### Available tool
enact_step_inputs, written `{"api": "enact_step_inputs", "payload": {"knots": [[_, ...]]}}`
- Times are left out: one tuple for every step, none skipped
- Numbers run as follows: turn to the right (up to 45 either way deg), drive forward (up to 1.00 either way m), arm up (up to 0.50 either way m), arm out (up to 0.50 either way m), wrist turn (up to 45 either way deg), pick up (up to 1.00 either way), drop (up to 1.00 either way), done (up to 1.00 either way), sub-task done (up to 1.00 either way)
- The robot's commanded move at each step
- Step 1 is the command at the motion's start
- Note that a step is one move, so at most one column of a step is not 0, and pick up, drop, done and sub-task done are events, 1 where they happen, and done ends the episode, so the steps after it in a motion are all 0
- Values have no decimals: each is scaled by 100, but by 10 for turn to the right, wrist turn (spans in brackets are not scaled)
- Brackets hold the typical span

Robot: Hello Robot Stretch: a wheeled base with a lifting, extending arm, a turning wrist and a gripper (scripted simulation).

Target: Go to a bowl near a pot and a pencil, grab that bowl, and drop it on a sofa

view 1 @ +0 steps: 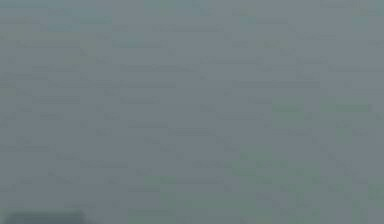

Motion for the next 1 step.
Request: {"api": "enact_step_inputs", "payload": {"knots": [[0, 0, 0, 0, 0, 0, 0, 100, 0]]}}
